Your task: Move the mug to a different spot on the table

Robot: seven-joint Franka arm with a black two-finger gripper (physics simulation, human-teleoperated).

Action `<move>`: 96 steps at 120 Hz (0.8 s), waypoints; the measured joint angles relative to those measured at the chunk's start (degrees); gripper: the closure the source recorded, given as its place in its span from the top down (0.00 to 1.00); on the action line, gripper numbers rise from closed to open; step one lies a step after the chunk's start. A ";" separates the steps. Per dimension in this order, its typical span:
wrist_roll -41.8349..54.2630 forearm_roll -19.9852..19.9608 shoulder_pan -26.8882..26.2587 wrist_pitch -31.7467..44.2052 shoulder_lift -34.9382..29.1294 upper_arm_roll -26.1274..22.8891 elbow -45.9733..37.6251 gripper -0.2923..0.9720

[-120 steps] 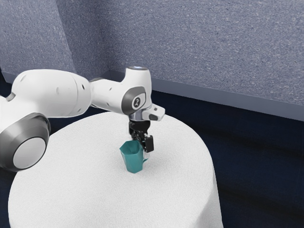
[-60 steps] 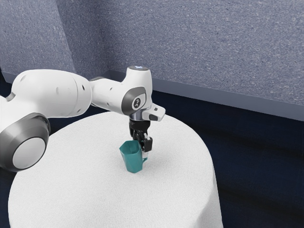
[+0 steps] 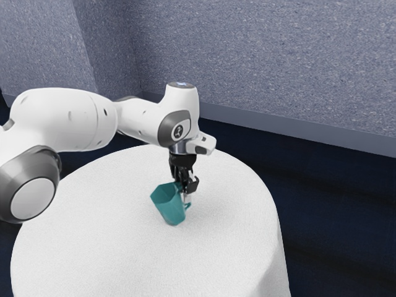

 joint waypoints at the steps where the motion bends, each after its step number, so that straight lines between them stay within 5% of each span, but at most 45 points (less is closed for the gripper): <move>1: -0.05 0.03 0.00 0.00 -0.02 0.00 0.00 0.33; 53: -2.63 4.16 -0.03 -0.72 -4.35 -0.05 0.18 0.23; 96: -5.66 6.17 -0.14 -0.85 -11.79 0.96 -12.99 0.16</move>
